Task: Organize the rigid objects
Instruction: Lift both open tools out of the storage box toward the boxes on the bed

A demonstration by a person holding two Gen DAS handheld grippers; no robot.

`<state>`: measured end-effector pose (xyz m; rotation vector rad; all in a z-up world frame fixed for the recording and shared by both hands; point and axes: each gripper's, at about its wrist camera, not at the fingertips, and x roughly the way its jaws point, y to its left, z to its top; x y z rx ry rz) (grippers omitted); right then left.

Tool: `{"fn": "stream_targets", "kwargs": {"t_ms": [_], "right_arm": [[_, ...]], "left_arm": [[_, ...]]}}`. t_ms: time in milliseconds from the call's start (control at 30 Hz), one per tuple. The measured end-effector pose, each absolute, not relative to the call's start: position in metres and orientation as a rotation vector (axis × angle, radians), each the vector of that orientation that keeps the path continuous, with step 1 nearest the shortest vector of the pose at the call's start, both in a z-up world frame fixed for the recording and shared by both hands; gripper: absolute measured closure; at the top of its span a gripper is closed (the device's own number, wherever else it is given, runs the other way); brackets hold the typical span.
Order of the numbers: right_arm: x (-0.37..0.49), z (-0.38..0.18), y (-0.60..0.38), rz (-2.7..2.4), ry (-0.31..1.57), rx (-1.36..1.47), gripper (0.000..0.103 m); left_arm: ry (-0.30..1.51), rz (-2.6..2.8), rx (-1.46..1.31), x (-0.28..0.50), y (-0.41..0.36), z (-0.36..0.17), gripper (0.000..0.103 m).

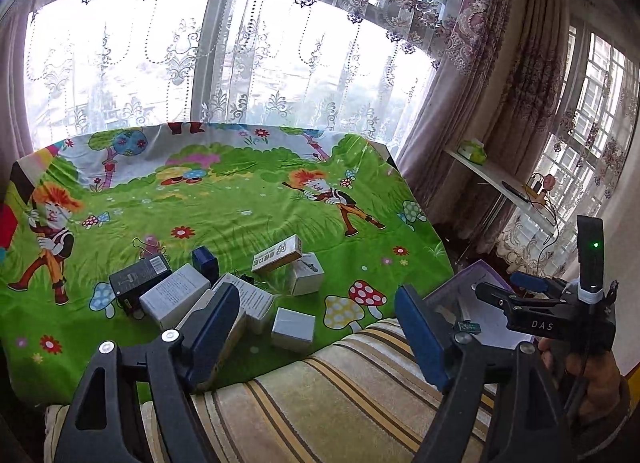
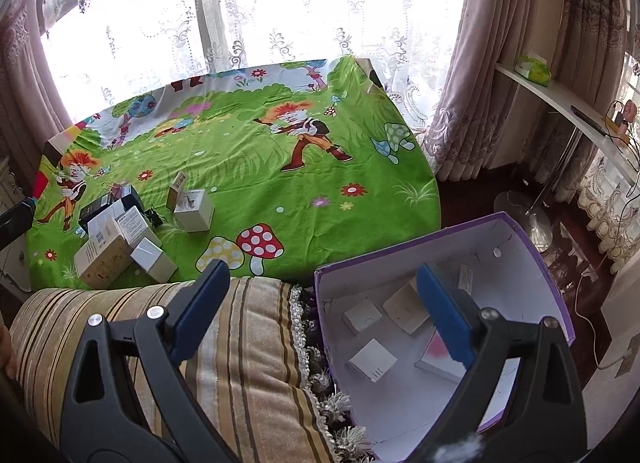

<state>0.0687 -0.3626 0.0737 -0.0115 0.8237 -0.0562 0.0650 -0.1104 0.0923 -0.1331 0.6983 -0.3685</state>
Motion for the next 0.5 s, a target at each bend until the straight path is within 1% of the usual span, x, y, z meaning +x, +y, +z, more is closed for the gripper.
{"fn": "stream_targets", "kwargs": {"t_ms": [167, 400, 500], "right_arm": [[0.091, 0.086, -0.331, -0.007, 0.81, -0.075, 0.007], [0.134, 0.105, -0.284, 0.065, 0.785, -0.105, 0.007], [0.159, 0.112, -0.267, 0.069, 0.78, -0.1, 0.007]], "left_arm": [[0.738, -0.308, -0.185, 0.079, -0.078, 0.087, 0.022], [0.74, -0.182, -0.257, 0.115, -0.038, 0.1, 0.022], [0.768, -0.122, -0.3, 0.135, -0.023, 0.101, 0.022]]}}
